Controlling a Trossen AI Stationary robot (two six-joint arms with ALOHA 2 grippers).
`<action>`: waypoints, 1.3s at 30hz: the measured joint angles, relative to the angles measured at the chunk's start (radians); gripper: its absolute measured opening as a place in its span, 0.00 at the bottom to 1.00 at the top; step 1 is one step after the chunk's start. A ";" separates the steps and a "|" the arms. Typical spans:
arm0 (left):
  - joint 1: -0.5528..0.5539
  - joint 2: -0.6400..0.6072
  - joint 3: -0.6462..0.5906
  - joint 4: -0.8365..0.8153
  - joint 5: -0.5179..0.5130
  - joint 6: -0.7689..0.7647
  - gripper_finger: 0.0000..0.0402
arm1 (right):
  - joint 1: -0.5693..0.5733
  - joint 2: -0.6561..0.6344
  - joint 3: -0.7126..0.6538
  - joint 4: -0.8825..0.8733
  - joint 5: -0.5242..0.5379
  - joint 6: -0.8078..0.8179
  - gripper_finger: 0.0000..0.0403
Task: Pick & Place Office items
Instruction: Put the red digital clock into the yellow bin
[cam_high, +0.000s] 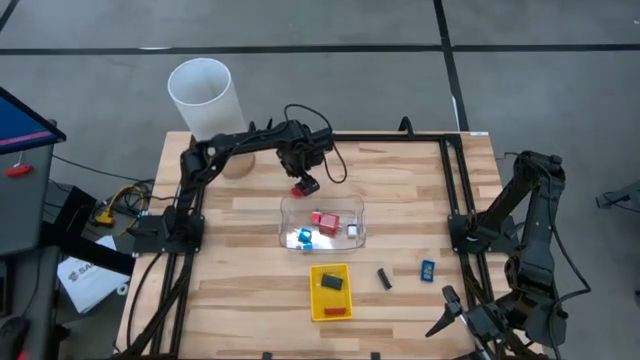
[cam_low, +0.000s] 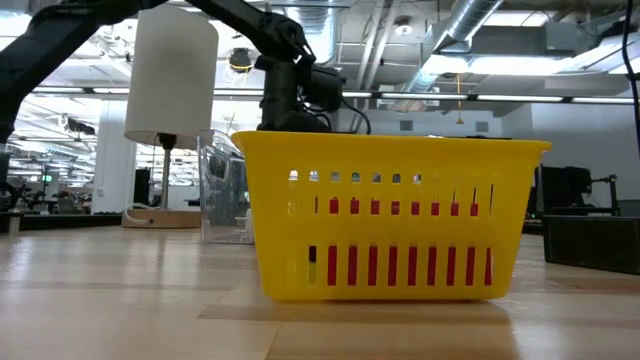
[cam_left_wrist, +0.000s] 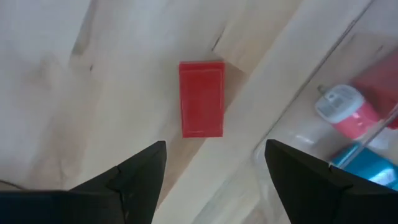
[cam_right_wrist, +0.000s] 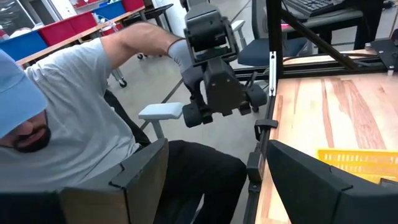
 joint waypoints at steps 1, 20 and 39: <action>0.004 0.000 0.000 0.002 0.020 -0.001 0.68 | 0.002 0.000 0.000 0.000 0.001 0.000 0.66; -0.002 0.025 -0.001 -0.049 0.030 0.000 0.67 | 0.000 0.000 0.000 0.000 0.026 0.000 0.66; -0.033 0.098 -0.002 -0.027 0.026 0.038 0.67 | 0.005 0.000 0.000 -0.047 0.026 0.052 0.66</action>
